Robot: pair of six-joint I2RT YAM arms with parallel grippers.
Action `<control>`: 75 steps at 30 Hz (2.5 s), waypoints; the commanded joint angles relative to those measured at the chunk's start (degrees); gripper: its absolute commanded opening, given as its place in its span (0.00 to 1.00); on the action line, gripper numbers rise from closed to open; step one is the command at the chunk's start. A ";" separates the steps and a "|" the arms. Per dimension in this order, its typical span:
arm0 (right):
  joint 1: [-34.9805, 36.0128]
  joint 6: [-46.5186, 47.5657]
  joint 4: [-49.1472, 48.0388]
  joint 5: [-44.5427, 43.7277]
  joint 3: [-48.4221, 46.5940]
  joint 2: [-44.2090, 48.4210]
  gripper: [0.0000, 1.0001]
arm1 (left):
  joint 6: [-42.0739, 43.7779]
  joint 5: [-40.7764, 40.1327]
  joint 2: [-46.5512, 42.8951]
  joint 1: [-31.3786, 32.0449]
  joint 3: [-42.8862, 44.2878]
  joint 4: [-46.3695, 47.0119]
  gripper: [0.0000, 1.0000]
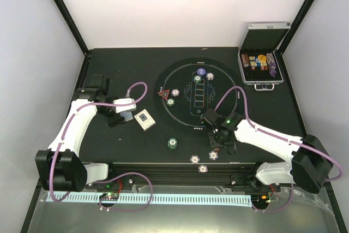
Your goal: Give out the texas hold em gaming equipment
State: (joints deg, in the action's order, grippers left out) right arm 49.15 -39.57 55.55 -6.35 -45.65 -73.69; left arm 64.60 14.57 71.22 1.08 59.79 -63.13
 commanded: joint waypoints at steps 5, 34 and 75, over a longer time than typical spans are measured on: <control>0.34 -1.56 2.19 -3.52 -2.42 -0.83 0.67 | 1.32 0.29 -0.51 -0.39 2.14 -0.06 0.02; 0.11 -1.29 -3.15 -2.43 0.25 -4.71 0.41 | 1.49 -0.20 -0.64 -0.47 2.09 -0.04 0.02; -0.22 13.75 0.61 3.48 -68.86 -59.38 0.23 | 0.87 -0.59 0.23 -0.48 1.82 0.39 0.02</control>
State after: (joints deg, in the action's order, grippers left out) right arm 49.04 -27.18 54.76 -4.75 -110.39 -131.20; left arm 64.90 14.09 71.26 1.06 59.79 -62.98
